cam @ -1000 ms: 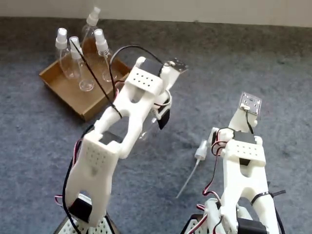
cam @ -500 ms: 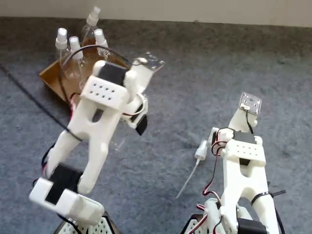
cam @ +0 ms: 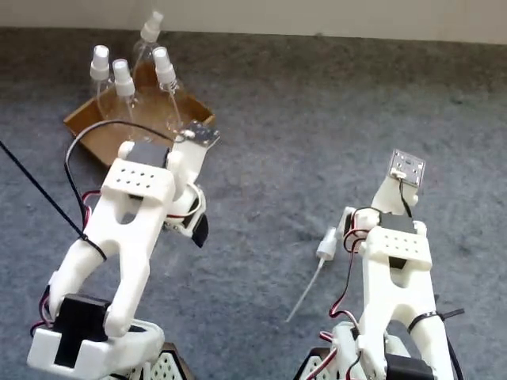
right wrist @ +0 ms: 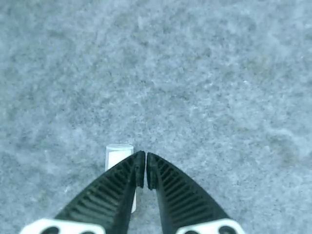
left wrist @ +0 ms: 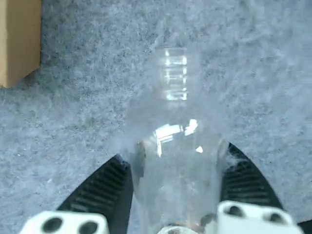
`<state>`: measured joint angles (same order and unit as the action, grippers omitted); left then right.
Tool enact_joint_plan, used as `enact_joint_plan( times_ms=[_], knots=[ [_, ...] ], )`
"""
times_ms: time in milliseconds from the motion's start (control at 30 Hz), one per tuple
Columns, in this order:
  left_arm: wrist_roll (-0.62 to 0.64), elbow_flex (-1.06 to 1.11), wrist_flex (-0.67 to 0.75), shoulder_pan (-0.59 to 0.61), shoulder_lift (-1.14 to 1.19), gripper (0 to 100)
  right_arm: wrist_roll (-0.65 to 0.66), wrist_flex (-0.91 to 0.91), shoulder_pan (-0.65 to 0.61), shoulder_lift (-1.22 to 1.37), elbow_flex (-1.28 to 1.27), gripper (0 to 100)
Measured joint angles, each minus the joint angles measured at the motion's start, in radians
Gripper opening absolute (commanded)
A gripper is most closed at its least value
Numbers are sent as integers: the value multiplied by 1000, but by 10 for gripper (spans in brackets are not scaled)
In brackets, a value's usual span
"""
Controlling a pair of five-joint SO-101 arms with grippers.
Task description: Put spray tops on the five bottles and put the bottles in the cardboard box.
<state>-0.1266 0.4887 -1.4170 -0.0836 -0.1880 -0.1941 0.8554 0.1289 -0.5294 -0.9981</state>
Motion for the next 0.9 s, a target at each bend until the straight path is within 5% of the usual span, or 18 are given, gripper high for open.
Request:
enact_joint_plan(
  times_ms=[267, 367, 600, 900],
  knots=[
    [-144, 203, 232, 5, 0, 141, 0, 0, 0, 0, 0, 9],
    [-219, 230, 239, 8, 0, 165, 0, 0, 0, 0, 0, 9],
    [-227, 247, 245, 8, -3, 393, 0, 0, 0, 0, 0, 9],
    [-227, 247, 245, 8, -3, 411, 0, 0, 0, 0, 0, 9]
  ],
)
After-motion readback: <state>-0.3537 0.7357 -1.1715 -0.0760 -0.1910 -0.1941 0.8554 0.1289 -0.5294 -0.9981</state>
